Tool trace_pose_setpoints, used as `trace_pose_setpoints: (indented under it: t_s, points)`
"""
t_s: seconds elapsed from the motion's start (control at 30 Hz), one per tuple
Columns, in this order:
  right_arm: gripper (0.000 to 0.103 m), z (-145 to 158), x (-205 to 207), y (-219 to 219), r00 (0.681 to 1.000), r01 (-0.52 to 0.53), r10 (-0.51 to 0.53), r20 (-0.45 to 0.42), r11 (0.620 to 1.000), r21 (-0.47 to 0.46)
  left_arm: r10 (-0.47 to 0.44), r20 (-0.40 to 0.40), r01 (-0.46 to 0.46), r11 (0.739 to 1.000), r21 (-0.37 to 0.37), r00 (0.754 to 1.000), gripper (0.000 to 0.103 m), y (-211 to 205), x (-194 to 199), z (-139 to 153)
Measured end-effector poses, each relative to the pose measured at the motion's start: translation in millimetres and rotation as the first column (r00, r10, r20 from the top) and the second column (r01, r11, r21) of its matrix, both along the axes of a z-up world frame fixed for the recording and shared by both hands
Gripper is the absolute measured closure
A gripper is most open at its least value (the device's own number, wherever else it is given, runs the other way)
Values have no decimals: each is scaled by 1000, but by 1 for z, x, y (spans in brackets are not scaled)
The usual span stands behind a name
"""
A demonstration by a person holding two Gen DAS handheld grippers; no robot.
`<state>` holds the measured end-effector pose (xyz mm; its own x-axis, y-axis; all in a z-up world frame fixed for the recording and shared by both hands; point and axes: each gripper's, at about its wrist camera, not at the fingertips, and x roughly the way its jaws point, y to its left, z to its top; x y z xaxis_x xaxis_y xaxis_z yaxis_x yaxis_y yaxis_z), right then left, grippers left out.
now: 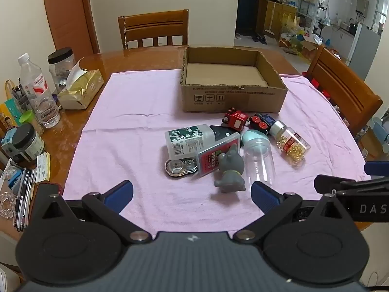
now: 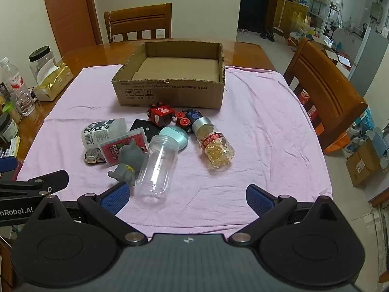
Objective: Organize rigid objects
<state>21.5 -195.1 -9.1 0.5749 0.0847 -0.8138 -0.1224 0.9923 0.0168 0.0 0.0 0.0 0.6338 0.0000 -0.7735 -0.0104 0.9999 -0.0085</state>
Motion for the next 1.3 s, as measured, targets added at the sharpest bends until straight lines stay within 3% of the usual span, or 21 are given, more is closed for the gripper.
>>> trace_pose_setpoints:
  t_s: [1.3]
  points:
    - [0, 7, 2, -6, 999, -22, 22, 27, 1000, 15, 13, -3, -13, 1000, 14, 1000, 1, -4, 0, 8]
